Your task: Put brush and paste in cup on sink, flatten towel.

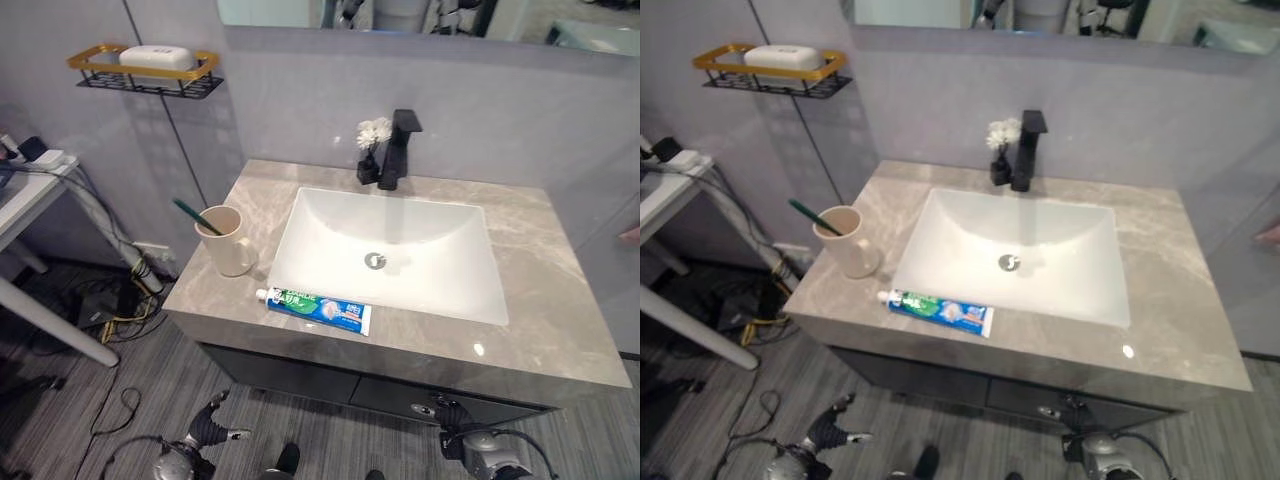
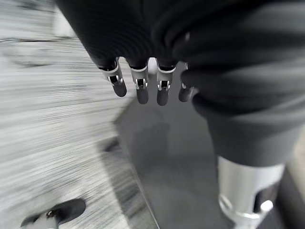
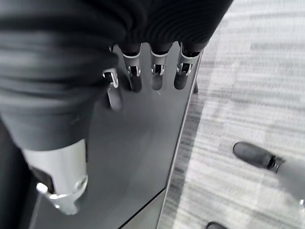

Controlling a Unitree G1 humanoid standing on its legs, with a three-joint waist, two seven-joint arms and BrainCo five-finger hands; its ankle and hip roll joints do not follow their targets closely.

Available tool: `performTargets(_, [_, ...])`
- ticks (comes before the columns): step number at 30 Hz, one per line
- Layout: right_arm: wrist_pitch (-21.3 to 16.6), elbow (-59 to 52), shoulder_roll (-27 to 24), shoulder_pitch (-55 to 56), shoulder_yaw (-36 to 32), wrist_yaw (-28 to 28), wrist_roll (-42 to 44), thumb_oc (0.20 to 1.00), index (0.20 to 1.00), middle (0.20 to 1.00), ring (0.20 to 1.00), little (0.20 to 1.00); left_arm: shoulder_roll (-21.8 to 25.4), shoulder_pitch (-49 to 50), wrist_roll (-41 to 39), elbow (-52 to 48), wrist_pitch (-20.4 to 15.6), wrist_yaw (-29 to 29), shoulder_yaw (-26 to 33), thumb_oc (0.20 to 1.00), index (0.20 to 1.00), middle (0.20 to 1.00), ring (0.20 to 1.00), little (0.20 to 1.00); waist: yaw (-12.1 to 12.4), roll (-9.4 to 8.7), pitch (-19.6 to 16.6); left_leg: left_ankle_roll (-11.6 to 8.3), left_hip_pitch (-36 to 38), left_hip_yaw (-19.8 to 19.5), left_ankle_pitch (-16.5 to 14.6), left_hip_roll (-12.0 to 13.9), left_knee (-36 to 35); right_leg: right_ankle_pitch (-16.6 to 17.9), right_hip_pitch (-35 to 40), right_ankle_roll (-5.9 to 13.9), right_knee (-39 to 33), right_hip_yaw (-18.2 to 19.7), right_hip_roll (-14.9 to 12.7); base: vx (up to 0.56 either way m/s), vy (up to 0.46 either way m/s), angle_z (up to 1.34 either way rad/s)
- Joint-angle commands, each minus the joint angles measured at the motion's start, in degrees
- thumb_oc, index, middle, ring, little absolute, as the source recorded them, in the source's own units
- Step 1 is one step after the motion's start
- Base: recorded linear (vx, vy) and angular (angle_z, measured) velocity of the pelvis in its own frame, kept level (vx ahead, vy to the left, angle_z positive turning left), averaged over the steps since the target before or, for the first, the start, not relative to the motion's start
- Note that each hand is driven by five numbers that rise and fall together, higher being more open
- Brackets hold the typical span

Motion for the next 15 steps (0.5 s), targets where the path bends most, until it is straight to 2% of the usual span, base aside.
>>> performTargets(1, [-1.3,2.3,-1.5,-5.0,0.6,-1.4,-4.8,1.0,1.0,1.0,1.0,1.0,3.5,-1.9,-5.5,-3.6,-3.8,-6.8,3.6,1.0,1.0,1.0,1.0,1.0,1.8,-0.29,0.2,2.77,-1.1,0.1,0.4,-4.7,0.2,-3.3,-1.0,1.48,3.9,0.7,-1.9,-0.02,-0.001,0.34])
performTargets(3, [-1.0,4.8,-2.2,-4.7,1.5,-1.8,-9.5,1.0,1.0,1.0,1.0,1.0,8.4,-2.0,-7.9,-12.0,-4.0,-9.8,4.2,1.0,1.0,1.0,1.0,1.0,2.5,0.12,0.1,2.56,-1.0,-0.5,0.2,-4.9,0.2,-3.6,-0.4,1.53,3.8,-0.2,-2.1,0.0,-0.017,0.21])
performTargets(5, [-0.9,5.4,-2.1,-4.5,1.5,-1.4,-10.1,1.0,1.0,1.0,1.0,1.0,9.8,-2.0,-8.0,-14.4,-4.2,-10.3,4.8,1.0,1.0,1.0,1.0,1.0,2.6,0.17,-0.1,2.59,-1.3,-1.1,0.5,-5.1,0.2,-3.5,-0.6,1.58,3.8,-0.6,-2.1,0.01,-0.012,0.38])
performTargets(6, [-0.6,5.9,-2.5,-2.5,1.1,0.3,-11.4,1.0,1.0,1.0,1.0,1.0,13.7,-1.8,-11.5,-22.7,-4.3,-12.9,7.6,1.0,1.0,1.0,1.0,1.0,2.5,0.39,-0.1,2.63,-1.2,-1.6,0.5,-5.2,0.2,-3.9,-0.8,1.52,4.5,-1.0,-2.2,0.02,-0.012,0.32])
performTargets(11, [-0.2,5.9,-2.1,-1.0,1.4,1.5,-12.1,1.0,1.0,1.0,1.0,1.0,16.7,0.0,-14.5,-28.4,-4.4,-13.9,11.0,1.0,1.0,1.0,1.0,1.0,2.0,0.28,-0.2,2.72,-1.2,-1.8,0.4,-5.1,0.2,-4.2,-1.1,1.38,5.3,-1.0,-2.3,0.01,-0.013,0.05])
performTargets(12, [0.0,6.1,-1.9,-0.1,1.8,1.8,-12.6,1.0,1.0,1.0,1.0,1.0,18.3,-0.5,-17.1,-32.5,-4.9,-13.9,12.6,1.0,1.0,1.0,1.0,1.0,1.9,0.28,-0.3,2.82,-1.1,-1.7,0.3,-5.1,0.2,-4.2,-1.1,1.35,5.2,-0.8,-2.2,0.01,-0.015,-0.03])
performTargets(15, [-0.1,5.7,-1.4,1.1,2.3,2.2,-13.1,1.0,1.0,1.0,1.0,1.0,19.4,-0.7,-17.6,-36.4,-5.7,-13.1,15.3,1.0,1.0,1.0,1.0,1.0,1.7,-0.09,-0.6,2.78,-1.0,-1.7,0.2,-5.1,0.2,-4.0,-0.8,1.38,4.5,-0.7,-2.0,0.0,0.0,0.0])
